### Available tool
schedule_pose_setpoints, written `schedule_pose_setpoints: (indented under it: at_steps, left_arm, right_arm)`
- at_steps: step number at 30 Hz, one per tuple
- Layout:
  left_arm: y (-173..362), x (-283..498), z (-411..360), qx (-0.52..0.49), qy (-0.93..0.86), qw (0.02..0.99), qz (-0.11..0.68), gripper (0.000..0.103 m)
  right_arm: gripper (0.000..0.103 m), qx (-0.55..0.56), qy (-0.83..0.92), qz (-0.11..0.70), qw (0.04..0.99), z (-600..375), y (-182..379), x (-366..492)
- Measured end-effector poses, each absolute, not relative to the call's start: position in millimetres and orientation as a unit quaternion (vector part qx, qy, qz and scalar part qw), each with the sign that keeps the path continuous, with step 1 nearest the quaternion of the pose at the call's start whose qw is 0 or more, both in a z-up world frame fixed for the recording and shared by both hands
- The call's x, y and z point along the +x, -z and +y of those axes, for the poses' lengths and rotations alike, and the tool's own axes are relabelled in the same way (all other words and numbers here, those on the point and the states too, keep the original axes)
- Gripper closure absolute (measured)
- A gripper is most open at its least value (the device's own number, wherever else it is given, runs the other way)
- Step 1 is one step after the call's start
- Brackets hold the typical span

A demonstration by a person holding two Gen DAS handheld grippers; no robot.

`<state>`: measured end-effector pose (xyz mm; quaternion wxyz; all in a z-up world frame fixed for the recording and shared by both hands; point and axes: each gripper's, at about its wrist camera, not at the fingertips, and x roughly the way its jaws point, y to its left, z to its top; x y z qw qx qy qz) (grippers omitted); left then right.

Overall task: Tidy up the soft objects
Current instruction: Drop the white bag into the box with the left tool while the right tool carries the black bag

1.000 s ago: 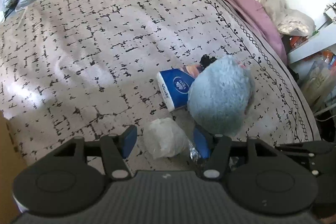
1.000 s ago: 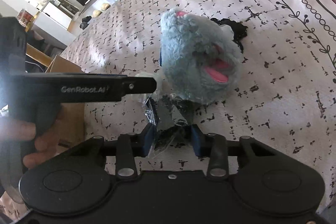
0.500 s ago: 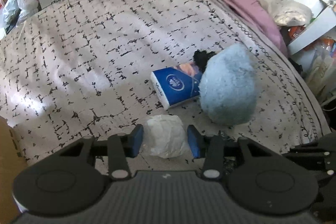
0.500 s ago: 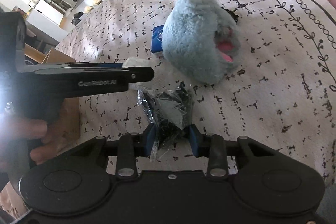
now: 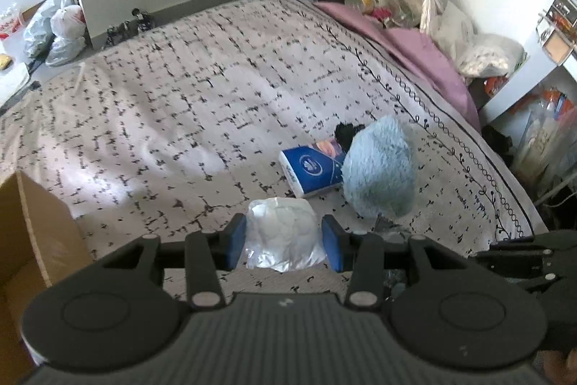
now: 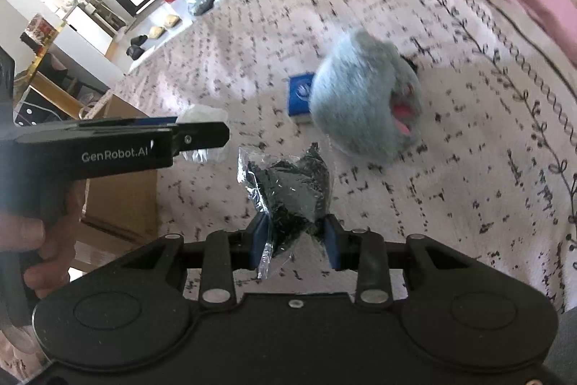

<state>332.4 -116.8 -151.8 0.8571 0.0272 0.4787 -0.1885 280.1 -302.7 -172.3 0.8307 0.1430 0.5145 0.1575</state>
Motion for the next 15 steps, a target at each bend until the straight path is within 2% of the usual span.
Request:
schedule_pose_setpoints:
  at_steps: [15]
  left_arm:
    - [101.8,296.5,-67.8,0.022,0.162,0.886,0.434,0.059]
  right_arm:
    - [0.070,0.109,-0.182,0.461,0.861,-264.0,127.4,277.0]
